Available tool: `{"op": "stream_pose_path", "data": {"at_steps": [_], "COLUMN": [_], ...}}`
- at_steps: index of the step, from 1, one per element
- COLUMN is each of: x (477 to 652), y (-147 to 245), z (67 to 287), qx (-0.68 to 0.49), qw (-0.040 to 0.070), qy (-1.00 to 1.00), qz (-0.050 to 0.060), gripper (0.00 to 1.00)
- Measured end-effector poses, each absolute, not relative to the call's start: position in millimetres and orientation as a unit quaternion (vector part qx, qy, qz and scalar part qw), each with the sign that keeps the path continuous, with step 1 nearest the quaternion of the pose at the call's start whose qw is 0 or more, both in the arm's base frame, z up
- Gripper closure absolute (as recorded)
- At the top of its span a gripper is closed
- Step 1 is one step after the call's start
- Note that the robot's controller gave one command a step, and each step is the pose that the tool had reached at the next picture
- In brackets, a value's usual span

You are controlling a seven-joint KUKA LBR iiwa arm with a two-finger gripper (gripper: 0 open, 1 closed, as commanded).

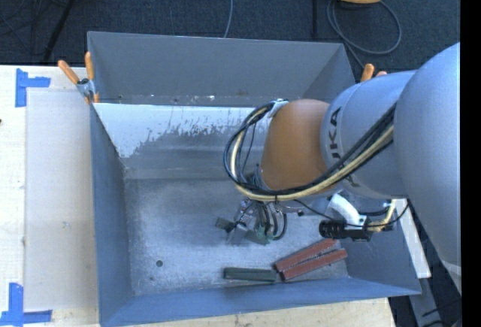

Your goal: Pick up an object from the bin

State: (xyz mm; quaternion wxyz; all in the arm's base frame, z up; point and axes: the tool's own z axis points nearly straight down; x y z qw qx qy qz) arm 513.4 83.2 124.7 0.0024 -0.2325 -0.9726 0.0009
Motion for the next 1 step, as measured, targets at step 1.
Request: {"op": "stream_pose_path", "data": {"at_steps": [1], "x": [513.1], "y": [83.0], "z": [141.4], "qx": [-0.232], "qw": [0.003], "qy": [-0.973], "qz": [0.001], "gripper": [1.00]}}
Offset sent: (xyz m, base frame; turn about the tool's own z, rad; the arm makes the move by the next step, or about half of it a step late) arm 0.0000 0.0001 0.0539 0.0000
